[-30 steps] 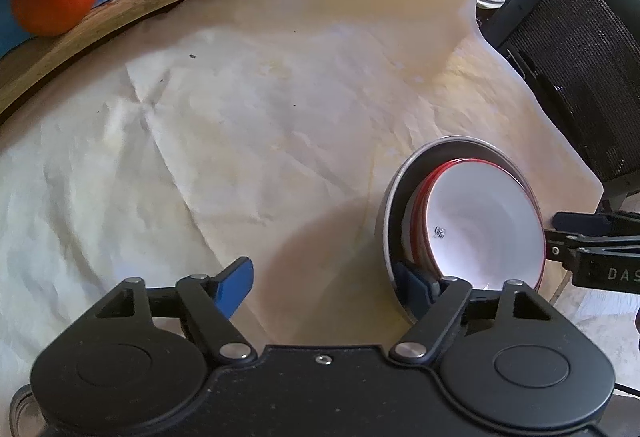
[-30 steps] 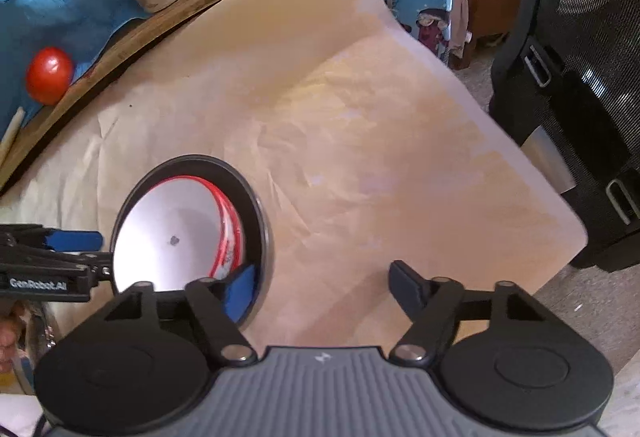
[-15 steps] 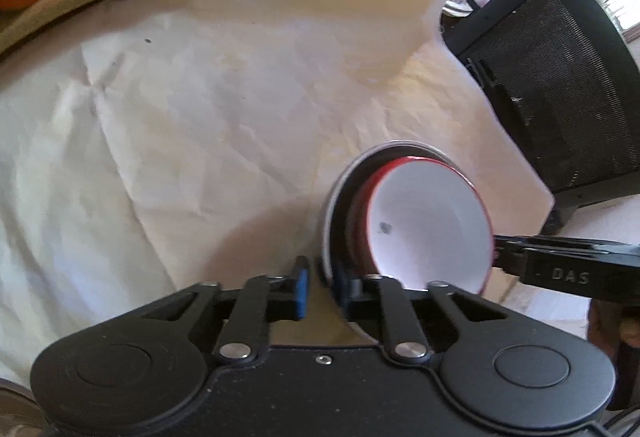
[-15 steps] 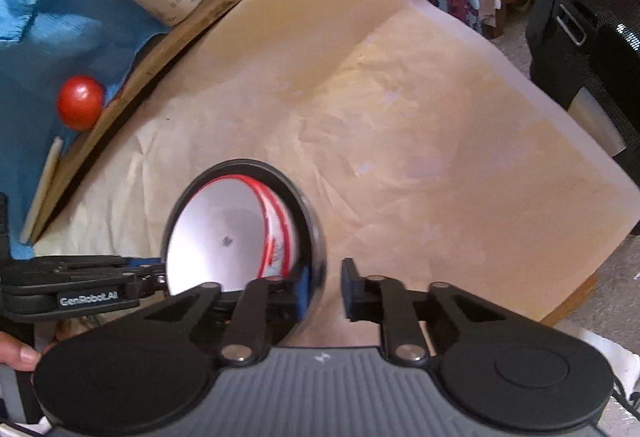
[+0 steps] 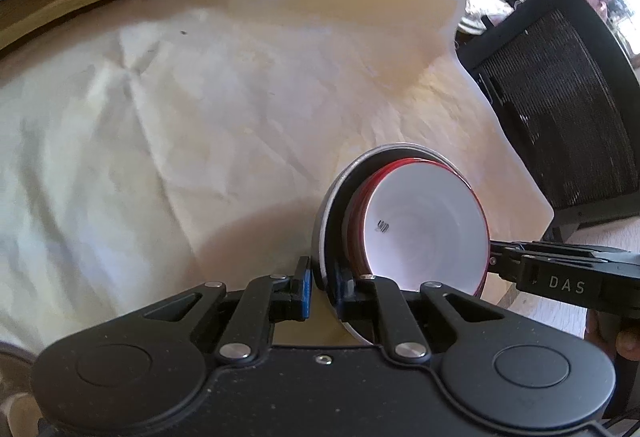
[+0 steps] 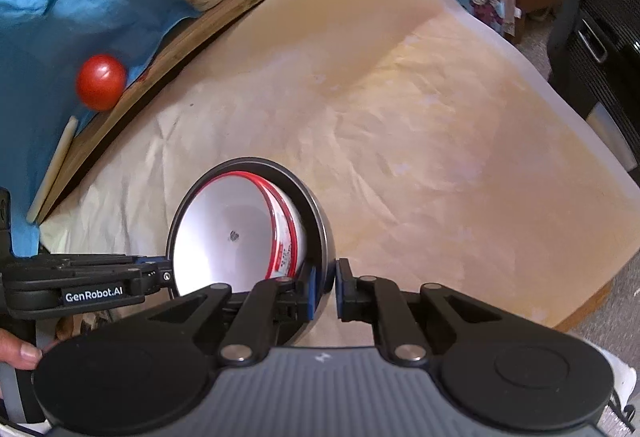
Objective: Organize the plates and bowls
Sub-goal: 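Lift the steel bowl stack with both grippers and carry it toward the steel plate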
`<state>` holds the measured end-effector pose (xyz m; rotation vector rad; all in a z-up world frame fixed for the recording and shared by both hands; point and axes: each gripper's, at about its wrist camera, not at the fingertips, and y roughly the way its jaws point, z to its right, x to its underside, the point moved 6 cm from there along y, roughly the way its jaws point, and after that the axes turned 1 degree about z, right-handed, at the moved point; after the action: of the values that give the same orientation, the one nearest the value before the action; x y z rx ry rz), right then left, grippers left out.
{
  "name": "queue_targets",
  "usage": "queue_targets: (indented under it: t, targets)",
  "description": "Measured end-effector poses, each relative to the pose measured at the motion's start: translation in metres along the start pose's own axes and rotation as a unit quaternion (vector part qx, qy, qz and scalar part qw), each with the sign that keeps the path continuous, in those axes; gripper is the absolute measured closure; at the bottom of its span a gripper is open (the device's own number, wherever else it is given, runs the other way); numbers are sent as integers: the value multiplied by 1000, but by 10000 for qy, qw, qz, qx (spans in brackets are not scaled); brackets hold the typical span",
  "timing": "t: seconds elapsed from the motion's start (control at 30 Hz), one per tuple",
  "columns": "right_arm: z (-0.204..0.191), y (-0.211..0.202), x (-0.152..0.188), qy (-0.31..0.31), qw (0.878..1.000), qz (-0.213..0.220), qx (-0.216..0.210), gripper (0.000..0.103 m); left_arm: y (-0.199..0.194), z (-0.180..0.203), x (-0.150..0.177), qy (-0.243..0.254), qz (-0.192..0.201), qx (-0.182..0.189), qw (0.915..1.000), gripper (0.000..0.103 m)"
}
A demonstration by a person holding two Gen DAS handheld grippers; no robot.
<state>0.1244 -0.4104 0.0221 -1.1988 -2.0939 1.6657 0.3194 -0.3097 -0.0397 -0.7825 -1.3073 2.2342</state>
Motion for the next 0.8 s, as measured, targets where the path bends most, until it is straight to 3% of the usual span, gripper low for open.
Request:
queue_targets:
  t: [0.4,0.8]
  targets:
    - [-52,16,-17,-787,9963,-235,-240,92,-32,-39,9,-724,458,-273,9959,92]
    - [-121,34,-31,-1674,9830,-519,-550,92,-72,-86,28,-1581,955,-601,9810,93]
